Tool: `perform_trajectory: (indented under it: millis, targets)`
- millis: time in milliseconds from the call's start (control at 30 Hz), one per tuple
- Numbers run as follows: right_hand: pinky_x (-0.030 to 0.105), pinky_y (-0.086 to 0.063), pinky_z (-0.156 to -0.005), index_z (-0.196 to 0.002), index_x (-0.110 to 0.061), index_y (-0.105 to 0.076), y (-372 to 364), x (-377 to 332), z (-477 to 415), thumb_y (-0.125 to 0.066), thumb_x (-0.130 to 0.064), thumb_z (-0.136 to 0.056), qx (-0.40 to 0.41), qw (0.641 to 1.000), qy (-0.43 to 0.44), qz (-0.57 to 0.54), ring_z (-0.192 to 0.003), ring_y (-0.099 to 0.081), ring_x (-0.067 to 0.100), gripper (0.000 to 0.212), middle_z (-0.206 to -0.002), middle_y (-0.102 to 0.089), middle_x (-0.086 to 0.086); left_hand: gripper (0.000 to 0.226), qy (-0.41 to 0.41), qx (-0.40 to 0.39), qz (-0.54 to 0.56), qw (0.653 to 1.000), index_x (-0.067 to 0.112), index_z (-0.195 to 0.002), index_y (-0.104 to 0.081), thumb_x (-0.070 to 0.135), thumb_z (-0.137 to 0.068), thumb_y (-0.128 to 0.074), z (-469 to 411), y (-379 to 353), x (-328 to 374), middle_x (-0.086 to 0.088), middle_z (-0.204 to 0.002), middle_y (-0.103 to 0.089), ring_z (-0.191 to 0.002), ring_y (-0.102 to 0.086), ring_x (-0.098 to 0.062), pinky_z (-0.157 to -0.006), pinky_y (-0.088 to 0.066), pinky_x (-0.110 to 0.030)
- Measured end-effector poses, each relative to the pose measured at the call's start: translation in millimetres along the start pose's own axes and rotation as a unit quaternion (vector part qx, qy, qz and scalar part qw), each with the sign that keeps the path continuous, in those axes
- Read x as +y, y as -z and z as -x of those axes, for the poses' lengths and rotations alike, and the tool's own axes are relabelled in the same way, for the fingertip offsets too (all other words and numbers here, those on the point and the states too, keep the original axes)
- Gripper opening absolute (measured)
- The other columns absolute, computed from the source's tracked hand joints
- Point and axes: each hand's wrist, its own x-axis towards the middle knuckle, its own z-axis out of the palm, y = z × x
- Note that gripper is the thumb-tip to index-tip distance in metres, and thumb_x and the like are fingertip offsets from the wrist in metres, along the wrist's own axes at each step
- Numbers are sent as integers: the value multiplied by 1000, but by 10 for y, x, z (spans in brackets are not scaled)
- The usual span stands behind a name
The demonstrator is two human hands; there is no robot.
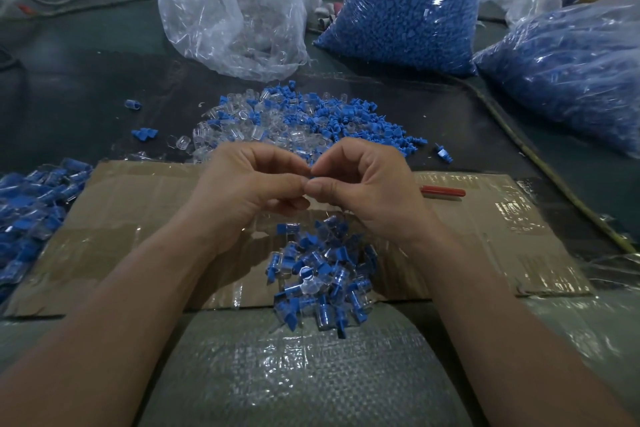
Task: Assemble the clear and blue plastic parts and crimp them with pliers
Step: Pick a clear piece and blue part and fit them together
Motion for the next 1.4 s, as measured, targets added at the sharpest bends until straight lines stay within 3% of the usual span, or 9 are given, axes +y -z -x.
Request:
perform_trajectory:
  millis: [167, 600, 933, 1100, 1400]
  targets:
    - [14, -51, -68, -85, -18, -62, -15, 7, -1, -72, 0, -71, -23, 1000, 10, 10, -74, -67, 4, 25, -77, -68, -8, 12, 31, 26, 40, 998, 8, -63, -66, 8, -51, -66, -18, 14, 18, -6, -53, -63, -45, -60, -11, -43, -49, -17]
    - [7, -45, -63, -90, -19, -63, -16, 75, -1, -69, 0, -76, 26, 993, 108, 43, -68, -61, -6, 25, -77, -62, -15, 11, 57, 0, 109, 992, 5, -61, -67, 1, -51, -66, 3, 22, 72, -8, -56, -65, -46, -62, -13, -43, -49, -16]
    - [7, -45, -64, -96, -11, -65, 8, 120, -8, -68, -3, -77, 23, 985, 133, 110, -70, -60, -6, 20, -80, -60, -16, 11, 58, -11, 92, 994, 9, -54, -71, 0, -51, -64, -12, 36, 62, -8, -55, -65, -45, -62, -13, -43, -49, -16]
    - [8, -46, -65, -93, -2, -68, 13, 129, -13, -68, -4, -77, 25, 976, 148, 154, -67, -57, -8, 16, -79, -60, -9, 9, 63, -19, 88, 994, 9, -58, -69, 2, -52, -67, -8, 32, 48, -9, -59, -66, -47, -63, -15, -43, -50, -18]
    - [13, -50, -68, -93, -3, -68, 1, 100, -3, -70, -3, -76, 25, 972, 139, 188, -70, -59, -2, 17, -81, -62, -7, 13, 45, -6, 45, 998, 3, -68, -63, 5, -55, -65, -9, 26, 32, -7, -57, -66, -47, -62, -13, -44, -49, -16]
